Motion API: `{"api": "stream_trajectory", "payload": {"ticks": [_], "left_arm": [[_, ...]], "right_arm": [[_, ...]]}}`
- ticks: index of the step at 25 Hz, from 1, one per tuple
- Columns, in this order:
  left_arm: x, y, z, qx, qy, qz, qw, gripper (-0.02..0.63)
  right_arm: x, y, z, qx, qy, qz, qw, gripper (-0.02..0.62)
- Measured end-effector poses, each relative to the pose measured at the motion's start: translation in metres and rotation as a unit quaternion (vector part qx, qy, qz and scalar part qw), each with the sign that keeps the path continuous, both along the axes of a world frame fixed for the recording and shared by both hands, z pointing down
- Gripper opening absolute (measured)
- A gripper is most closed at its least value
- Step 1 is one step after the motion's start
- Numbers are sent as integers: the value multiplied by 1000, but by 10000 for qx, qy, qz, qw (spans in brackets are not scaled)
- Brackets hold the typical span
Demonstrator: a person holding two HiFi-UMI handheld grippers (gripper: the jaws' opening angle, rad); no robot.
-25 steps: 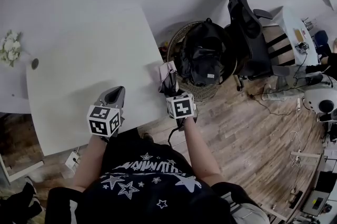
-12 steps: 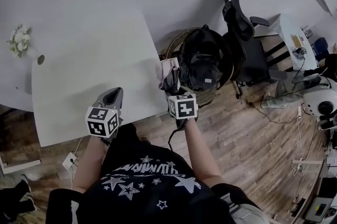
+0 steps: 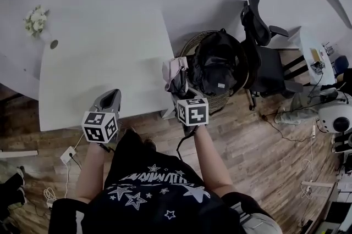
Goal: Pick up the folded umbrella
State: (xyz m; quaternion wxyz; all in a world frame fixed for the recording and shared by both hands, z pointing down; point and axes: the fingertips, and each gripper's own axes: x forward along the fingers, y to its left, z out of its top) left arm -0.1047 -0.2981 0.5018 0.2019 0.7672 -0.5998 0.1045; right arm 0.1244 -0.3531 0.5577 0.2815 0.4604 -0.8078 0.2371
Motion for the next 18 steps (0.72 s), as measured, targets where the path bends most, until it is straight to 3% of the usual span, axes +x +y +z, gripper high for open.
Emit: {"api": "stream_trajectory", "payload": {"ticks": [5,18], "left_arm": [[-5,17,7,-44,21,-122,9999,3],[-36,85,3,-38,139,-166,9998,3]], "right_arm": [[-17,12,-1,31,-89,-183,9998,242],[-49,63,-17,95,-119,-124,9998,242]]}}
